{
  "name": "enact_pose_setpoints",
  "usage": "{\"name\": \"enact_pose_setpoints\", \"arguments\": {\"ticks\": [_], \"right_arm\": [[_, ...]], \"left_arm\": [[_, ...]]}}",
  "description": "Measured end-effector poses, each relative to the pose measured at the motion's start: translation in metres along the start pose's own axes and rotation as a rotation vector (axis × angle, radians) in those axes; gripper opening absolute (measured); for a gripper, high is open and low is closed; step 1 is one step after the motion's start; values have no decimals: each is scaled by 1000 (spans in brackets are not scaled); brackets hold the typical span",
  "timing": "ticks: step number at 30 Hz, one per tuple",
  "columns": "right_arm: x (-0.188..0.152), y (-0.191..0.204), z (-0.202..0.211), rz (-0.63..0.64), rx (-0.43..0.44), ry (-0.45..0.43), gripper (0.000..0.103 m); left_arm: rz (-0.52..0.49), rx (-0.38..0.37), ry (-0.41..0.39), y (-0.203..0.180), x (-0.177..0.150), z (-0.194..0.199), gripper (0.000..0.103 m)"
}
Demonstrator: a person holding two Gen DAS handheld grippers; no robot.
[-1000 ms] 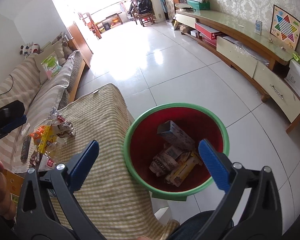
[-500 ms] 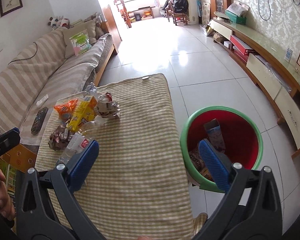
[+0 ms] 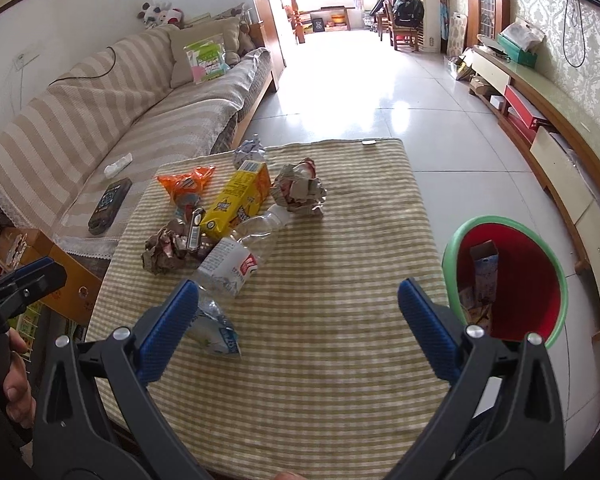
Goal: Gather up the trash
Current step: 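Grasp a crumpled paper wad with the right tool while the left tool grasps another wad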
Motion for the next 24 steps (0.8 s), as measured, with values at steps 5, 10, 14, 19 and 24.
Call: {"name": "enact_pose_setpoints", "arguments": {"ticks": [5, 10, 14, 19, 24], "right_arm": [[1, 13, -4, 14, 18, 11, 99], [-7, 14, -10, 1, 25, 26, 99], [-10, 13, -15, -5, 29, 35, 99], [-6, 10, -28, 3, 25, 36, 99], [12, 1, -48, 13, 7, 24, 99]], "left_arm": [[24, 15, -2, 15, 1, -4, 95], [-15, 45, 42, 18, -3, -23, 95], [-19, 78, 56, 26, -1, -42, 95], [9, 121, 77, 38, 8, -69, 95], [22, 144, 122, 47, 14, -105, 95]]}}
Point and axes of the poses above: each gripper's, at about its wrist camera, not at the fingertips, and z roughly against the way its jaws point, y to its left, x to its top, the point moved 9 cm from there along -z, roughly the way its jaws point, and after that the axes turned 8 degrees about z, right-handed, at the moved point
